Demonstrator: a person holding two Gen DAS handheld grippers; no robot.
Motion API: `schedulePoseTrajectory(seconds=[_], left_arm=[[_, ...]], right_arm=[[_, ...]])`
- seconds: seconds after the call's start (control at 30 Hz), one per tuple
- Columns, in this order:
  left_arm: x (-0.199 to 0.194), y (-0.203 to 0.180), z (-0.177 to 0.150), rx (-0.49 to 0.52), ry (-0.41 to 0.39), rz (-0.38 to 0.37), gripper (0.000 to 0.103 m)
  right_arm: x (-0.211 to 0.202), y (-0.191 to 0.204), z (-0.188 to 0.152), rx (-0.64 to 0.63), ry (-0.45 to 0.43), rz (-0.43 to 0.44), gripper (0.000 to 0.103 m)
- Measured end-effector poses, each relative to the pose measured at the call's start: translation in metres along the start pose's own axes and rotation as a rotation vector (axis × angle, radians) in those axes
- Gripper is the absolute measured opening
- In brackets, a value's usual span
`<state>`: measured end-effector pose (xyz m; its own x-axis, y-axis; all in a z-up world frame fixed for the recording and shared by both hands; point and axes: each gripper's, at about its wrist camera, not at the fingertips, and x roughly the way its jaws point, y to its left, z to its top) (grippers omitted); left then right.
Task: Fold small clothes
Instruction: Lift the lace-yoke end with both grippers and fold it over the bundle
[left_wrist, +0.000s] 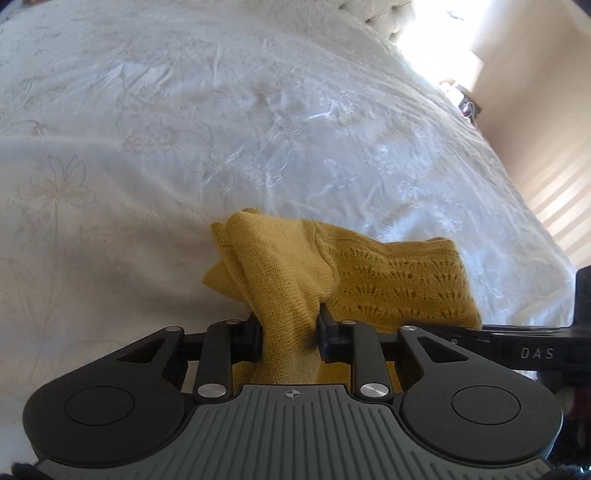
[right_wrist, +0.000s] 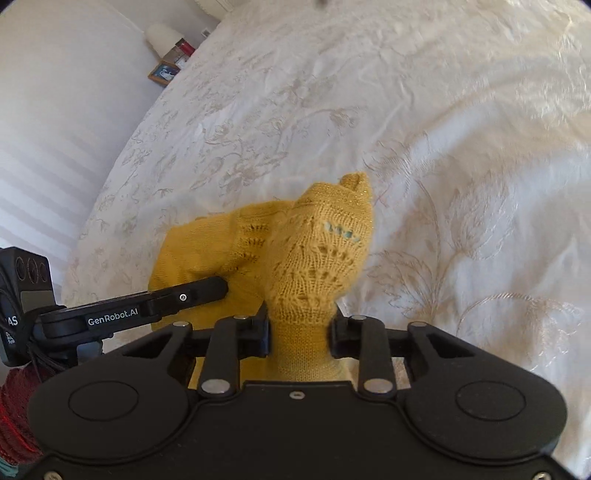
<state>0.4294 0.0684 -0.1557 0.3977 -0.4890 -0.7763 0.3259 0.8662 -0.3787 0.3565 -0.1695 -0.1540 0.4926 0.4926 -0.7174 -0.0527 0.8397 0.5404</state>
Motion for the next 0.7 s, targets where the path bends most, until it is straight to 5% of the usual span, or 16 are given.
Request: schedulePoseTrajectory(seconds=[0.4, 0.7], left_arm=[[-0.11, -0.087, -0.025, 0.192, -0.206, -0.06, 0.024], [-0.172, -0.13, -0.08, 0.249, -0.195, -0.088, 0.024]], right_arm=[[-0.104, 0.082, -0.024, -0.189, -0.188, 0.021, 0.036], [-0.164, 0.102, -0.08, -0.183, -0.184, 0.067, 0.037]])
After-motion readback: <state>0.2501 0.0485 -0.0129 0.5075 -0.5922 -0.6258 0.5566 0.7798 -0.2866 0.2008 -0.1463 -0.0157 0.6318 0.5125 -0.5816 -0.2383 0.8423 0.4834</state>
